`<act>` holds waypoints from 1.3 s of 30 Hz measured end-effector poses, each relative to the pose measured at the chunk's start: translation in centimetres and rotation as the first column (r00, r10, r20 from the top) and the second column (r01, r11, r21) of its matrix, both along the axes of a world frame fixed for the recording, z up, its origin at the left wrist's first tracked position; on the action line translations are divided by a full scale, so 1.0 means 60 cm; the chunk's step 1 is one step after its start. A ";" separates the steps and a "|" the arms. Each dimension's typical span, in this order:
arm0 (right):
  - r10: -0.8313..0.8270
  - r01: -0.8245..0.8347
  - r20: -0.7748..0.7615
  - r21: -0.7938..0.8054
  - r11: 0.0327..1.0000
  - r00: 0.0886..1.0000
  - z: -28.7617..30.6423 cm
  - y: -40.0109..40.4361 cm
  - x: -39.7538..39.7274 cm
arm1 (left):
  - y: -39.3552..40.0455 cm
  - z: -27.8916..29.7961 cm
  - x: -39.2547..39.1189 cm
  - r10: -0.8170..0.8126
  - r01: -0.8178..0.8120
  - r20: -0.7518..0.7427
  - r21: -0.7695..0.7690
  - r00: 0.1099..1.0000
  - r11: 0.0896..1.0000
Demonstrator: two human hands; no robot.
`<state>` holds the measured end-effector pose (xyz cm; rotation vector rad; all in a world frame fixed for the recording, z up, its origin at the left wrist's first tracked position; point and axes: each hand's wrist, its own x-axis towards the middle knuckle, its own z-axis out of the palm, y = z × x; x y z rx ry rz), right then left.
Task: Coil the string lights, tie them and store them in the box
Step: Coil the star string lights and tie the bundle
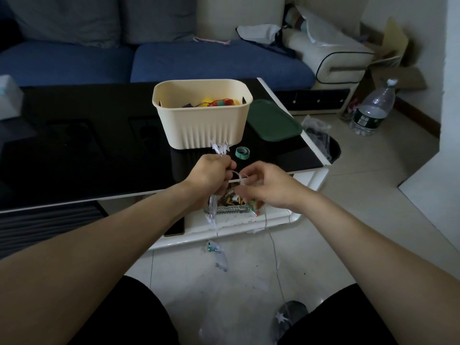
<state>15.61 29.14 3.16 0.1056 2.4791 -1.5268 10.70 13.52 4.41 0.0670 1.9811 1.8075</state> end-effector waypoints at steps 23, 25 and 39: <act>-0.402 0.368 0.094 -0.626 0.688 0.911 0.008 -0.048 0.005 | -0.005 0.002 0.008 -0.064 0.065 -0.181 0.002 0.981 0.998; -0.413 0.330 -0.020 -0.566 0.755 0.911 0.007 -0.050 0.007 | -0.005 0.000 0.008 -0.063 0.063 -0.187 -0.003 0.980 0.998; -0.465 0.361 -0.348 -0.324 0.875 0.814 -0.010 -0.065 0.006 | -0.007 0.001 0.015 -0.229 0.217 -0.179 -0.080 0.957 0.973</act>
